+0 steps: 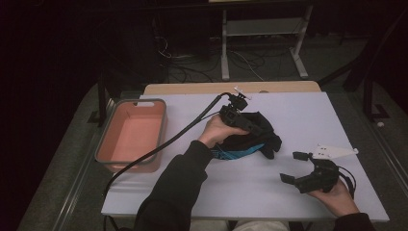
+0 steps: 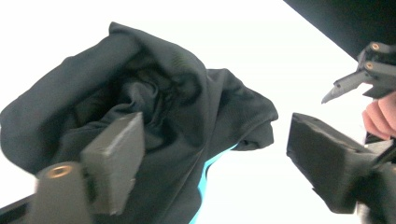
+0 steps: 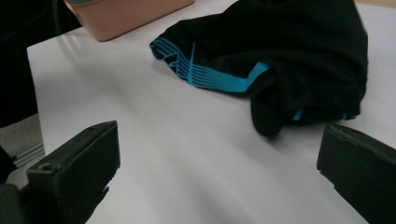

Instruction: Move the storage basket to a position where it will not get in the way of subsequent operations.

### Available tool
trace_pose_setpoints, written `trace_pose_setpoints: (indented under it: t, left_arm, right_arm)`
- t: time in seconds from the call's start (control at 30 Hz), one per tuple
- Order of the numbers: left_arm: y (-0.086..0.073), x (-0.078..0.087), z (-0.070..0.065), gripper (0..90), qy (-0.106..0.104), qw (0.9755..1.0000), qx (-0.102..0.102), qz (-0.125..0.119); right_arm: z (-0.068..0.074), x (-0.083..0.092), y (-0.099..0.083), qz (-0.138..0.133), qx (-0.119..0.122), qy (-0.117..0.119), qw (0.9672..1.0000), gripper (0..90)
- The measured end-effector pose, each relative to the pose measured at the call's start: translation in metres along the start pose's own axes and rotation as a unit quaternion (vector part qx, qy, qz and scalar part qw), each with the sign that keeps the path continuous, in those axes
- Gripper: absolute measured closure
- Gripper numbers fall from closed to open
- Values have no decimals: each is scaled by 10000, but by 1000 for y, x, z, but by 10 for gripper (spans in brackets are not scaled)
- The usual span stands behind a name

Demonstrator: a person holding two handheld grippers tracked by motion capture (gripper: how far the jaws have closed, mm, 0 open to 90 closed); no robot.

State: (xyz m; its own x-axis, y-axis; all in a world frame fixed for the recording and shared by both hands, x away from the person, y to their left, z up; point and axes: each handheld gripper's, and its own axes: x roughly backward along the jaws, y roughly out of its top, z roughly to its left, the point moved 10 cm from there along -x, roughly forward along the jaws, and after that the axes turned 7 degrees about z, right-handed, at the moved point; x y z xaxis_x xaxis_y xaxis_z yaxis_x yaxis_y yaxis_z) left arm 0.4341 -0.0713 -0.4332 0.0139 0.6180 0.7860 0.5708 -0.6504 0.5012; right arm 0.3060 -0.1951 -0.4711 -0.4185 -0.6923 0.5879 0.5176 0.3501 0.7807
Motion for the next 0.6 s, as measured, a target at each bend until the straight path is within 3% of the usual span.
trace_pose_setpoints:
  t: [0.2,0.33,0.53,0.6]
  left_arm:
    - [3,19,-8,19,11,9997,-166,-159]
    - [1,29,-10,0,98,9993,-295,-187]
    - [-5,48,-2,0,186,9987,-232,-403]
    - [-10,54,0,0,129,9986,-184,-478]
  right_arm:
    - [-9,-2,7,91,-118,-83,9999,0]
    - [-16,-3,16,95,-171,-134,9997,0]
    - [-24,-5,30,29,-198,-184,9996,0]
    - [-26,-8,34,41,-183,-204,9996,0]
